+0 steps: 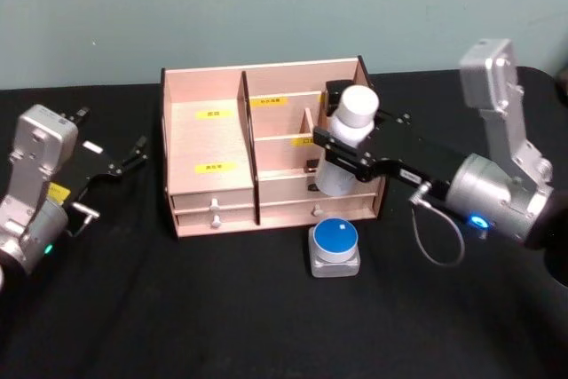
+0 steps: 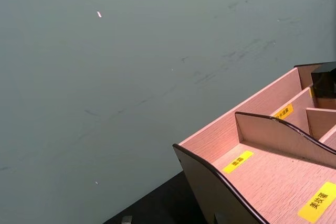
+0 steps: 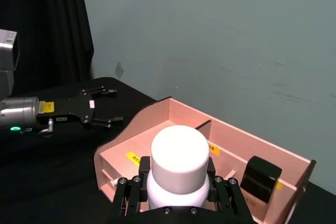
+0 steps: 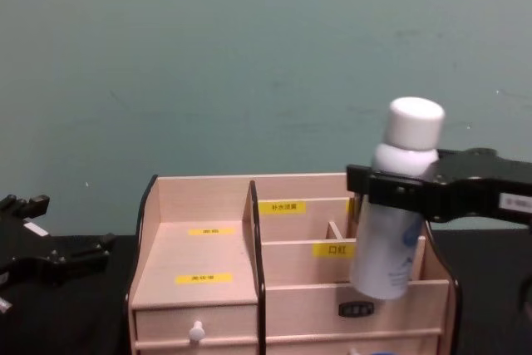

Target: Pick up the facial cleanser and watermelon frost from the table and place them into the tiered storage box.

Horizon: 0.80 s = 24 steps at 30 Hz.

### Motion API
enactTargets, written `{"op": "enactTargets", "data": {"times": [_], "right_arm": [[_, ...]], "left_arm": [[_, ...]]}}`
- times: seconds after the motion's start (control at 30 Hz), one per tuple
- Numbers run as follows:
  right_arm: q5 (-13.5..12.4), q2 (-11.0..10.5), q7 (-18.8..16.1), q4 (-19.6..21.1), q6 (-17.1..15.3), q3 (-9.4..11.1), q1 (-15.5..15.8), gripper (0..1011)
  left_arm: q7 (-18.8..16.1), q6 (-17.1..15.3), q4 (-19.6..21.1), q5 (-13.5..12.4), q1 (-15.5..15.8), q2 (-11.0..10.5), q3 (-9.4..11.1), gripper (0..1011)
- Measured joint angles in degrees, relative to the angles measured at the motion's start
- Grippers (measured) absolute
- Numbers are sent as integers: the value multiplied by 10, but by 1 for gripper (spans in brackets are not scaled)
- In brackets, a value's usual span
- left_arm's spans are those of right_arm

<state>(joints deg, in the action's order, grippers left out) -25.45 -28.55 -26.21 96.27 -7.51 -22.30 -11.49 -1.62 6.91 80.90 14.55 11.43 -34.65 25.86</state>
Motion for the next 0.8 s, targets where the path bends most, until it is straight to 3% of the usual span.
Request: {"op": "enactTargets", "data": {"times": [0.23,0.8], "right_arm": [[14,28,-1,-52,-3,-27,-54,592],[34,90,0,-151,5,-58,-143,592]], "left_arm": [[0,0,0,0,0,0,0,1009],[0,0,0,0,0,0,0,1010]]}}
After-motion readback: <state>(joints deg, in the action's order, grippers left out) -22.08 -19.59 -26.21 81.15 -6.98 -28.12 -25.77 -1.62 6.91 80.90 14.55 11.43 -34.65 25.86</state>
